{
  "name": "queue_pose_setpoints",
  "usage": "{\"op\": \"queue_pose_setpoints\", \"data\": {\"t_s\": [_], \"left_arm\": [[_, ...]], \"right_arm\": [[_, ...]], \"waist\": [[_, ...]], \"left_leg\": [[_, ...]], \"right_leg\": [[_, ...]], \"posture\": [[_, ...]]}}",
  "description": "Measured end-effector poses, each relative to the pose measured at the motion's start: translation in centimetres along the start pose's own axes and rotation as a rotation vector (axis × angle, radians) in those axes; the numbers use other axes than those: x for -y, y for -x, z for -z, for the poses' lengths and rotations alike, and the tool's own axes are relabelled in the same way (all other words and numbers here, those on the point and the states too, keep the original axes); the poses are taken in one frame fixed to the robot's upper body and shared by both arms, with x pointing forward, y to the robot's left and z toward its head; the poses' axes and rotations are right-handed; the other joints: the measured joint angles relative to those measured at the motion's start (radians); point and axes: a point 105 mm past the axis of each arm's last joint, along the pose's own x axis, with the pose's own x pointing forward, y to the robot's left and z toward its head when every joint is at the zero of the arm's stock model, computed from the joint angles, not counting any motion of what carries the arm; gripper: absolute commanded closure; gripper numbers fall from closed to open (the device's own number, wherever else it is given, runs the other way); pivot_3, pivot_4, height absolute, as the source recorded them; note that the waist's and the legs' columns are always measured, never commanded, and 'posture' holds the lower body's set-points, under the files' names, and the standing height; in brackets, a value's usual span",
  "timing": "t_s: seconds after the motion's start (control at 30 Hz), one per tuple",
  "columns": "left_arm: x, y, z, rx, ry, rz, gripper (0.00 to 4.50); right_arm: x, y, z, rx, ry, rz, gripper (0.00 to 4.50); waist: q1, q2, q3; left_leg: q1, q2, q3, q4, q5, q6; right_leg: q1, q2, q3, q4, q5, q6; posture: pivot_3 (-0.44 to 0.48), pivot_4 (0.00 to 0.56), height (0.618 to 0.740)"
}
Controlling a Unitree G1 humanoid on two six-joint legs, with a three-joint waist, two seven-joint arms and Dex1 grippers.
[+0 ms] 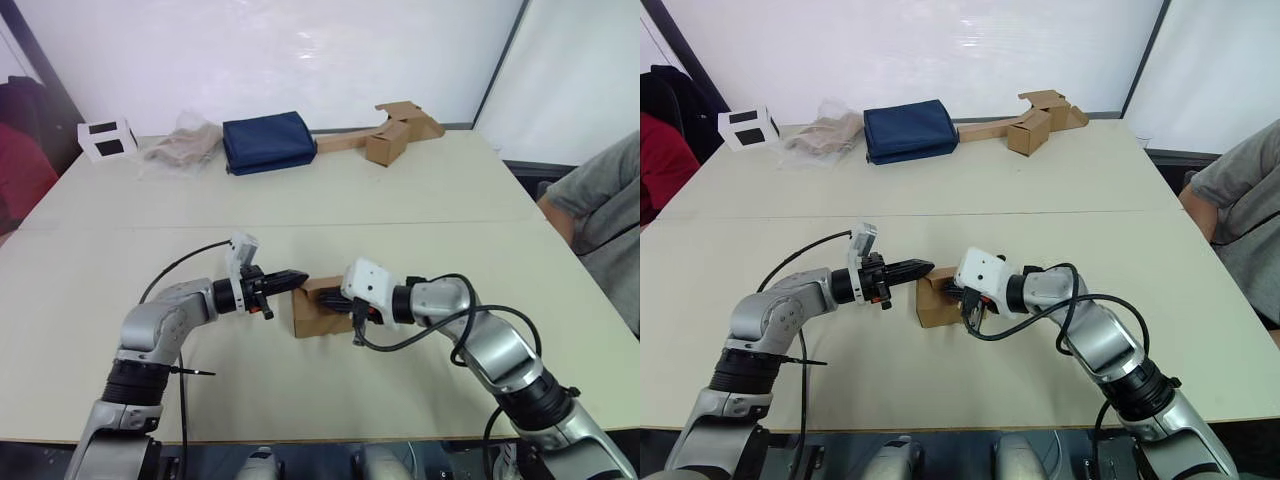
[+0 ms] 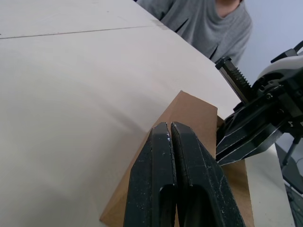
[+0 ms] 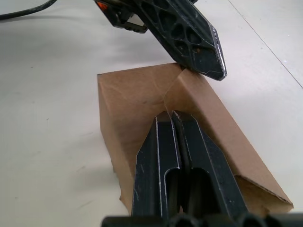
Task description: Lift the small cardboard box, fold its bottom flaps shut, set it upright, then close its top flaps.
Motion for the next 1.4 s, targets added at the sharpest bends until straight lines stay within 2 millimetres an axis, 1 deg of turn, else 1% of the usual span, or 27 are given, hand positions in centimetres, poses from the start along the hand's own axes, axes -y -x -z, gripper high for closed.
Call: {"op": "queue_pose_setpoints", "data": {"t_s": [0.13, 0.3, 0.47, 0.7, 0.83, 0.97, 1.07, 1.2, 1.3, 1.33, 1.4], "left_arm": [[0.3, -0.1, 0.0, -0.015, -0.021, 0.008, 4.42], [0.4, -0.1, 0.1, -0.045, -0.091, 0.002, 4.42], [0.5, -0.4, 0.3, -0.099, -0.221, 0.004, 4.42], [0.6, -0.5, 0.3, -0.125, -0.300, 0.015, 4.42], [0.6, -0.5, 0.2, -0.171, -0.379, 0.024, 4.42], [0.7, -0.4, 0.2, -0.194, -0.430, 0.034, 4.42], [0.7, -0.5, 0.2, -0.193, -0.425, 0.037, 4.42], [0.9, -0.6, -0.2, -0.152, -0.328, 0.043, 4.42], [1.1, -0.9, -1.0, -0.125, -0.289, 0.051, 4.42], [1.1, -0.9, -1.6, -0.114, -0.296, 0.046, 4.42], [1.2, -0.9, -2.0, -0.111, -0.307, 0.044, 4.42]], "right_arm": [[0.0, -0.1, 0.0, 0.001, -0.004, 0.005, 4.50], [0.0, -0.1, 0.1, -0.001, -0.009, -0.001, 4.50], [-0.7, 0.3, -0.2, 0.009, -0.048, -0.039, 4.50], [-0.6, 0.7, 0.0, 0.004, -0.079, -0.035, 4.50], [-0.5, 1.1, -0.1, 0.019, -0.121, -0.030, 4.50], [-0.3, 1.7, 0.3, 0.030, -0.173, -0.013, 4.50], [0.3, 2.1, 0.0, 0.059, -0.211, 0.014, 4.50], [1.1, 2.6, -0.4, 0.098, -0.239, 0.056, 4.50], [1.4, 2.5, -0.5, 0.107, -0.241, 0.079, 4.50], [1.6, 2.5, -0.5, 0.110, -0.239, 0.088, 4.50], [1.8, 2.5, -0.4, 0.110, -0.237, 0.100, 4.50]], "waist": [[0.000, 0.000, 0.000], [0.000, 0.000, 0.000], [0.001, 0.000, 0.000], [0.001, 0.000, 0.000], [0.000, 0.000, 0.000], [0.000, 0.000, 0.000], [0.000, 0.000, 0.000], [0.000, 0.000, 0.000], [-0.001, 0.000, 0.000], [-0.001, 0.000, 0.000], [-0.001, 0.000, 0.000]], "left_leg": [[0.000, 0.000, 0.000, 0.000, 0.000, 0.000], [0.000, 0.000, 0.000, 0.000, 0.000, 0.000], [0.000, 0.000, 0.000, 0.000, 0.000, 0.000], [0.000, 0.000, 0.000, 0.000, 0.000, 0.000], [0.000, 0.000, 0.000, 0.000, 0.000, 0.000], [0.001, 0.000, 0.000, 0.000, 0.000, 0.000], [0.001, 0.000, 0.000, 0.000, 0.000, 0.000], [0.000, 0.000, 0.000, 0.000, 0.000, 0.000], [0.000, 0.000, 0.000, 0.000, 0.000, 0.000], [0.000, 0.000, 0.000, 0.000, 0.000, 0.000], [0.000, 0.000, 0.000, 0.000, 0.000, 0.000]], "right_leg": [[0.000, 0.000, 0.000, 0.000, 0.000, 0.000], [0.000, 0.000, 0.000, 0.000, 0.000, 0.000], [0.001, 0.000, 0.000, 0.000, 0.000, 0.000], [0.001, 0.000, 0.000, 0.000, 0.000, 0.000], [0.001, 0.000, 0.000, 0.000, 0.000, 0.000], [0.001, 0.000, 0.000, 0.000, 0.000, 0.000], [0.001, 0.000, 0.000, 0.000, 0.000, 0.000], [0.001, 0.000, 0.000, 0.000, 0.000, 0.000], [0.000, 0.000, 0.000, 0.000, 0.000, 0.000], [0.000, 0.000, 0.000, 0.000, 0.000, 0.000], [0.000, 0.000, 0.000, 0.000, 0.000, 0.000]], "posture": [[0.000, 0.150, 0.740], [0.000, 0.150, 0.740], [0.000, 0.150, 0.740], [0.000, 0.150, 0.740], [0.000, 0.150, 0.740], [0.000, 0.150, 0.740], [0.000, 0.150, 0.740], [0.000, 0.150, 0.740], [0.000, 0.150, 0.740], [0.000, 0.150, 0.740], [0.000, 0.150, 0.740]]}}
